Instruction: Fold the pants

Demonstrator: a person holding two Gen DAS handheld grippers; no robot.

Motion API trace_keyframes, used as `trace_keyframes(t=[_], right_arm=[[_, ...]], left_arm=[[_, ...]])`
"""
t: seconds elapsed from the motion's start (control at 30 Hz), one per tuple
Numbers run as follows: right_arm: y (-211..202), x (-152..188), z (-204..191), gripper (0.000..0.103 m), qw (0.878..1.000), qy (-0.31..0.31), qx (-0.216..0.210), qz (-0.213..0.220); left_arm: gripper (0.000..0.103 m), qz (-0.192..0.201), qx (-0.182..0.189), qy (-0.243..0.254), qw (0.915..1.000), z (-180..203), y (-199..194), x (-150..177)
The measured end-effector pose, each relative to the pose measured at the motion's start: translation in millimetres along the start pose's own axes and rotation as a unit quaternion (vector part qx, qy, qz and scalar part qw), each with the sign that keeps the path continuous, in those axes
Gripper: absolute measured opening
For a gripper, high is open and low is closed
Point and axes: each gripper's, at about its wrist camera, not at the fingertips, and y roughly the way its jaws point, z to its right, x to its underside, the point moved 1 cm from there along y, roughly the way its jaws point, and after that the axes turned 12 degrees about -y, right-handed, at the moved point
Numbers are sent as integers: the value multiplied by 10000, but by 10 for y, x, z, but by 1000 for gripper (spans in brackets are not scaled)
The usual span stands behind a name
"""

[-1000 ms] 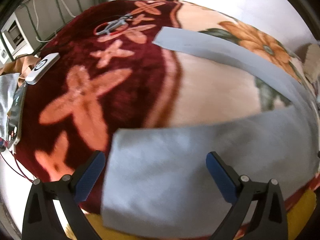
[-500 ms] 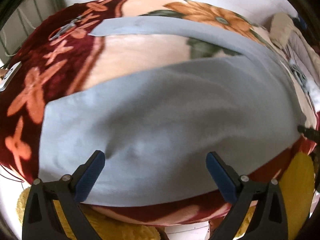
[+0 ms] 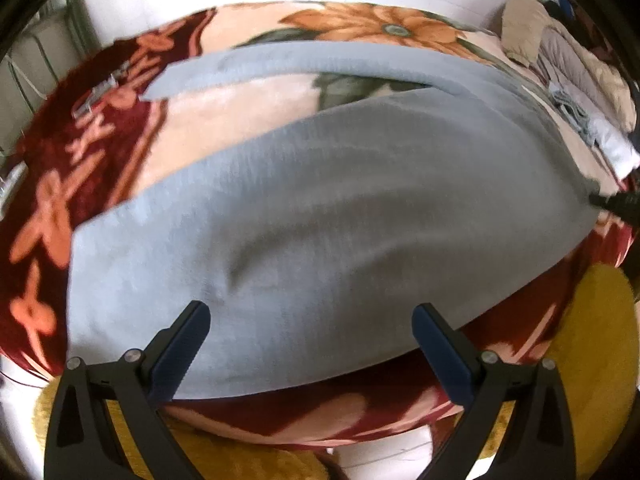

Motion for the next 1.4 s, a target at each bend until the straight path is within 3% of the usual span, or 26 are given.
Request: trace_keyframes(t=[0.2, 0.4, 0.53, 0.8, 1.0, 1.1, 1.17, 1.23, 1.3, 1.4], right_arm=[[-156, -104, -169, 7, 9996, -37, -33, 289], [-79, -99, -225, 7, 9997, -179, 141, 106], [41, -4, -115, 7, 9996, -32, 227, -133], [302, 113, 40, 24, 9980, 217, 284, -529], [379, 149, 49, 26, 9980, 259, 237, -522], [350, 177, 54, 26, 9983, 355, 193, -423], [301, 187, 18, 13, 9990, 313, 45, -324], [210, 177, -31, 7, 9994, 280, -94, -166], [100, 162, -64, 6, 9996, 242, -124, 19], [-51, 107, -106, 6, 9984, 356, -321, 315]], left_arm=[[103, 43, 131, 176, 9997, 30, -79, 49], [102, -142, 167, 476, 9986, 186, 3, 161], [94, -413, 91, 667, 9969, 261, 151, 205], [94, -431, -316, 827, 9951, 342, 318, 234], [93, -224, -329, 700, 9968, 338, 330, 181], [82, -41, -348, 721, 9968, 335, 293, 143], [66, 81, -338, 752, 9966, 333, 248, 115], [38, 157, -229, 686, 9973, 295, 190, 93], [19, 168, -58, 536, 9984, 242, 131, 69], [13, 189, 236, 248, 9992, 160, 12, 26]])
